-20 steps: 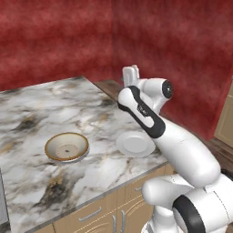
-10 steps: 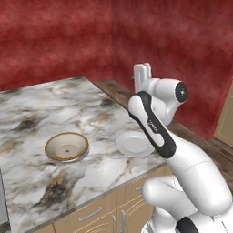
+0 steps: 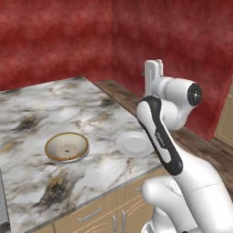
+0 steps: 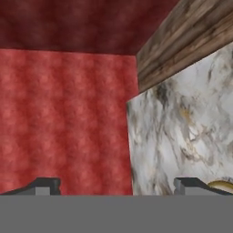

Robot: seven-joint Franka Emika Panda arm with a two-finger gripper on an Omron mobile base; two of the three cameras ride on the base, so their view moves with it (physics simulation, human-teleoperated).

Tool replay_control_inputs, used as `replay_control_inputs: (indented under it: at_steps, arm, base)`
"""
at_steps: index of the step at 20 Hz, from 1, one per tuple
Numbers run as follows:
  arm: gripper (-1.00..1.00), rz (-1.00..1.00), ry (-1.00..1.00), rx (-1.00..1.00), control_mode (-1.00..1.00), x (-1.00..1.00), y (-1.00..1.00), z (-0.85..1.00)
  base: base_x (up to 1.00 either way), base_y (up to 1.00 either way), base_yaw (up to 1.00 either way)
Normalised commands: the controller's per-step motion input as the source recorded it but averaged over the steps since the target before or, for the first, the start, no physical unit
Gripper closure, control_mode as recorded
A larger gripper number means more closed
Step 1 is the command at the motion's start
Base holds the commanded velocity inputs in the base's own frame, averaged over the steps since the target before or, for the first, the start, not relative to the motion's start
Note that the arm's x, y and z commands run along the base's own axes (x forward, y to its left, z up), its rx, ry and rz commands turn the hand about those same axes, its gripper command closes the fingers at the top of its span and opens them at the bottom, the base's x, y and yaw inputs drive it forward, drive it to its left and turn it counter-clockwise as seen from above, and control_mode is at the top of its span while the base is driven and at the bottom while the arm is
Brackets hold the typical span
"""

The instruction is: Move the bowls from the cabinet to the plates on the dining table.

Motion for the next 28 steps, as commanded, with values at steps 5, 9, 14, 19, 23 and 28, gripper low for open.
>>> replay_control_inputs:
  at_steps: [5, 9, 14, 19, 23, 28]
  arm:
    - [-1.0, -0.1, -0.03, 0.0, -1.0, -0.31, -0.17, 0.27]
    - [-1.0, -0.1, -0.01, 0.01, -1.0, -0.3, -0.18, 0.3]
    - [-1.0, -0.05, 0.07, 0.07, -1.0, -0.33, -0.24, 0.26]
    - [-1.0, -0.01, 0.09, 0.05, -1.0, -0.4, -0.23, 0.18]
    - [-1.0, 0.0, 0.06, 0.04, -1.0, -0.48, -0.13, 0.13]
    - [-1.0, -0.03, 0.01, 0.0, -1.0, -0.51, 0.06, 0.06]
  base:
    - [0.0, 0.0, 0.0]
    - [0.0, 0.0, 0.0]
    - [0.0, 0.0, 0.0]
    - [0.0, 0.0, 0.0]
    - [0.0, 0.0, 0.0]
    - [0.0, 0.0, 0.0]
